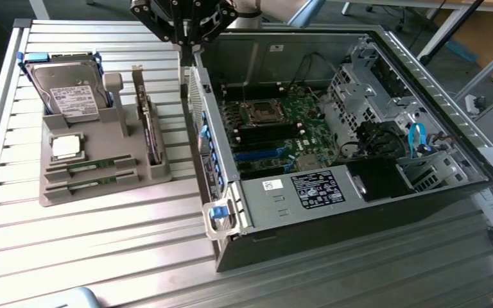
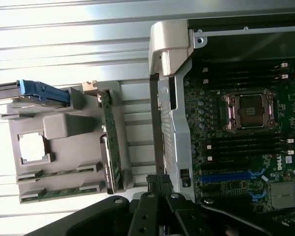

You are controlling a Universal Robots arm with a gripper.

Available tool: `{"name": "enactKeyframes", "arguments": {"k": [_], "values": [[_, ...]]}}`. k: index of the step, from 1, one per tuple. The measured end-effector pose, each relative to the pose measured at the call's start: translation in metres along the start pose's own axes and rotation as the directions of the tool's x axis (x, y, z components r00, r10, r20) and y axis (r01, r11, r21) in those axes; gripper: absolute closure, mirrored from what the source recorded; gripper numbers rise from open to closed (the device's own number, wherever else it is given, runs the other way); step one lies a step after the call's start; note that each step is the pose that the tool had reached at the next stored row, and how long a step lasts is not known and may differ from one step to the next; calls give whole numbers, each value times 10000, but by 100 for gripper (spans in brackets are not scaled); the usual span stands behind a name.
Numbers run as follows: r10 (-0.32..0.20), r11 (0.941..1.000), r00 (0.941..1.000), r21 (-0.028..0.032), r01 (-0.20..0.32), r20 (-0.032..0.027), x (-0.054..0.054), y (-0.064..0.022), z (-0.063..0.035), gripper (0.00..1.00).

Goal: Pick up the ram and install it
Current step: 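Reach for the ram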

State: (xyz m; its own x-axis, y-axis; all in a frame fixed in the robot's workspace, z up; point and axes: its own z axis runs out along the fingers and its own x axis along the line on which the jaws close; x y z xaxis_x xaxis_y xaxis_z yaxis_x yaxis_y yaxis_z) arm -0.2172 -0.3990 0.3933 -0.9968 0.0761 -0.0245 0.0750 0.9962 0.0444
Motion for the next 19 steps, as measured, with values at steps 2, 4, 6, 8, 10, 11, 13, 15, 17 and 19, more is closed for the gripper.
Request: {"name": "enactKeyframes", "arguments": {"k": [2, 4, 6, 8, 10, 11, 13, 15, 17, 19], "values": [[2, 10000, 10000, 0, -2, 0, 48, -3, -1, 89], [1, 10000, 10000, 0, -1, 0, 132, -10, -4, 89], [1, 10000, 10000, 0, -1, 0, 184, -14, -5, 89], [1, 10000, 10000, 0, -1, 0, 229, -17, -6, 89], [2, 10000, 10000, 0, -2, 0, 282, -21, -8, 89], [2, 10000, 10000, 0, -2, 0, 303, -23, -8, 89], [2, 10000, 10000, 0, -2, 0, 340, -25, -9, 89], [1, 10000, 10000, 1, -1, -1, 384, -29, -11, 89], [1, 10000, 10000, 0, -1, 0, 438, -33, -12, 89], [2, 10000, 10000, 0, -2, 0, 497, -37, -13, 89]]}}
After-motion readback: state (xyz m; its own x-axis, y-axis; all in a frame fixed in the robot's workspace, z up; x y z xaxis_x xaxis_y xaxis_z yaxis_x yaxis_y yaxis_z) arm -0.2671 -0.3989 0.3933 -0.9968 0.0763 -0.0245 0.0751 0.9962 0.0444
